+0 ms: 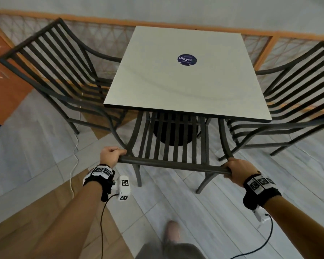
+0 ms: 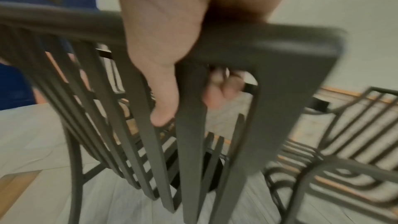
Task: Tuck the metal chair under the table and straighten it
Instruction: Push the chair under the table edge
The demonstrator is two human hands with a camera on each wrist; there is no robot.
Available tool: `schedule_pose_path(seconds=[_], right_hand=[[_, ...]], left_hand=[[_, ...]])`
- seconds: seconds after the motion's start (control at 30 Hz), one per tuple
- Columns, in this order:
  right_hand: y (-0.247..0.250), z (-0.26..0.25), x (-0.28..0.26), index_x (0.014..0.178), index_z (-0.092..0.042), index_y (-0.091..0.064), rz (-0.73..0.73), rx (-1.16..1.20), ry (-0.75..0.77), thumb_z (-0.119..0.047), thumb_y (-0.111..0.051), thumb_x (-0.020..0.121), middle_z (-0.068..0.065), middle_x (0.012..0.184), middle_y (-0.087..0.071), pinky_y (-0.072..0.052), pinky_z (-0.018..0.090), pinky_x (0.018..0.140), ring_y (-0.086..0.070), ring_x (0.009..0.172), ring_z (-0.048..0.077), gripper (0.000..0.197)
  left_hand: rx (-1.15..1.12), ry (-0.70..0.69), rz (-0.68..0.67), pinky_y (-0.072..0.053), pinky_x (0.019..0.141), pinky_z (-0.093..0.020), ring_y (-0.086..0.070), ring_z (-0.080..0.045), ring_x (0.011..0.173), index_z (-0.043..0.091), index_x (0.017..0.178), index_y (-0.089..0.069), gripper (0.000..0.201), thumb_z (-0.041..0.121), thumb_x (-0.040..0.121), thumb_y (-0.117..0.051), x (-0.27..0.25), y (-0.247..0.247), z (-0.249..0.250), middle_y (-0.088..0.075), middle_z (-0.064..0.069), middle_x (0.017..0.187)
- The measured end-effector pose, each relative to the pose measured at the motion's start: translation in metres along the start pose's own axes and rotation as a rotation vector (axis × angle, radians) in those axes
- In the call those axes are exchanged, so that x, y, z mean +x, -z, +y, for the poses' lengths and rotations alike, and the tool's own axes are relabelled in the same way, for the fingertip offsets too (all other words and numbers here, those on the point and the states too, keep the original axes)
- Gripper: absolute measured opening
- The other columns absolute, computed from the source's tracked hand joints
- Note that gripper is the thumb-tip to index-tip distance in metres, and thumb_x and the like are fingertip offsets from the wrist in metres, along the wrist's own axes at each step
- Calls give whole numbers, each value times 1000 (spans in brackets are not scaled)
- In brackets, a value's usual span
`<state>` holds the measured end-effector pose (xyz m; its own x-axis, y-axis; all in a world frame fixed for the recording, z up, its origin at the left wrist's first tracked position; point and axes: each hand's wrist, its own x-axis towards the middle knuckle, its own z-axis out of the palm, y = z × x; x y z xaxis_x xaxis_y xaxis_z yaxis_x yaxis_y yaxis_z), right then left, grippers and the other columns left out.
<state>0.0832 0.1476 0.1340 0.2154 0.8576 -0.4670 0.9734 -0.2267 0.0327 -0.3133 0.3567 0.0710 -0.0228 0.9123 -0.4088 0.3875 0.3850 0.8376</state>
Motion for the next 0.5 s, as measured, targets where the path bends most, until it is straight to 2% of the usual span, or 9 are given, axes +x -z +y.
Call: schedule_pose_path(seconds=[0.07, 0.1, 0.17, 0.2, 0.27, 0.33, 0.4, 0.47, 0.5], right_hand=[[12, -14, 2, 100, -25, -66, -57, -80, 39, -43, -64, 83, -6, 95, -57, -46, 26, 80, -54, 85, 13, 25], [21, -24, 3, 97, -23, -66, -83, -106, 72, -48, -64, 81, -5, 94, -58, -44, 25, 81, -51, 84, 12, 30], [45, -51, 8, 98, -25, -65, -162, -79, 165, -56, -64, 77, -6, 93, -61, -47, 25, 80, -54, 85, 11, 36], [59, -66, 14, 100, -29, -63, -200, -27, 221, -57, -63, 77, -7, 94, -64, -49, 26, 79, -57, 85, 9, 37], [88, -102, 29, 104, -33, -61, -217, 56, 337, -59, -60, 78, -8, 92, -66, -52, 28, 76, -60, 81, 8, 37], [118, -143, 51, 106, -31, -61, -165, 67, 460, -61, -59, 78, -7, 87, -67, -55, 31, 73, -61, 76, 9, 41], [146, -187, 77, 106, -29, -63, -110, 84, 562, -62, -58, 79, -7, 86, -68, -56, 34, 72, -62, 74, 9, 43], [170, -233, 106, 104, -30, -63, -81, 134, 644, -61, -59, 79, -8, 84, -68, -56, 36, 71, -62, 72, 7, 40], [182, -257, 122, 102, -30, -64, -69, 152, 675, -60, -60, 79, -8, 83, -69, -56, 36, 71, -62, 71, 7, 38]], left_hand=[[44, -51, -107, -50, 78, -39, -58, -21, 68, 19, 48, -71, 21, 9, 65, -80, -3, 7, 5, -61, 4, 50], [78, -99, -160, -48, 75, -29, -58, -17, 67, 20, 51, -73, 22, 8, 68, -79, -5, 12, 8, -62, 8, 50], [125, -173, -265, -44, 68, -13, -59, -8, 63, 20, 60, -76, 16, 12, 75, -76, -11, 23, 18, -66, 8, 54], [139, -191, -309, -44, 67, -10, -60, -6, 63, 18, 64, -77, 13, 16, 77, -75, -12, 30, 21, -69, 5, 58], [161, -204, -351, -44, 69, -9, -63, -5, 64, 13, 68, -79, 12, 19, 78, -75, -7, 44, 27, -72, 1, 62], [242, -213, -342, -44, 65, -9, -63, 1, 58, 16, 62, -77, 14, 18, 75, -78, 10, 63, 26, -71, 7, 55], [396, -226, -309, -48, 62, -19, -66, -5, 60, 22, 56, -73, 18, 24, 73, -80, 35, 86, 26, -72, 5, 57], [559, -201, -263, -54, 69, -32, -68, -16, 71, 19, 62, -74, 19, 34, 72, -79, 68, 115, 25, -75, -4, 70], [634, -192, -252, -54, 72, -33, -68, -18, 75, 16, 66, -74, 22, 37, 72, -78, 87, 131, 25, -75, -5, 75]])
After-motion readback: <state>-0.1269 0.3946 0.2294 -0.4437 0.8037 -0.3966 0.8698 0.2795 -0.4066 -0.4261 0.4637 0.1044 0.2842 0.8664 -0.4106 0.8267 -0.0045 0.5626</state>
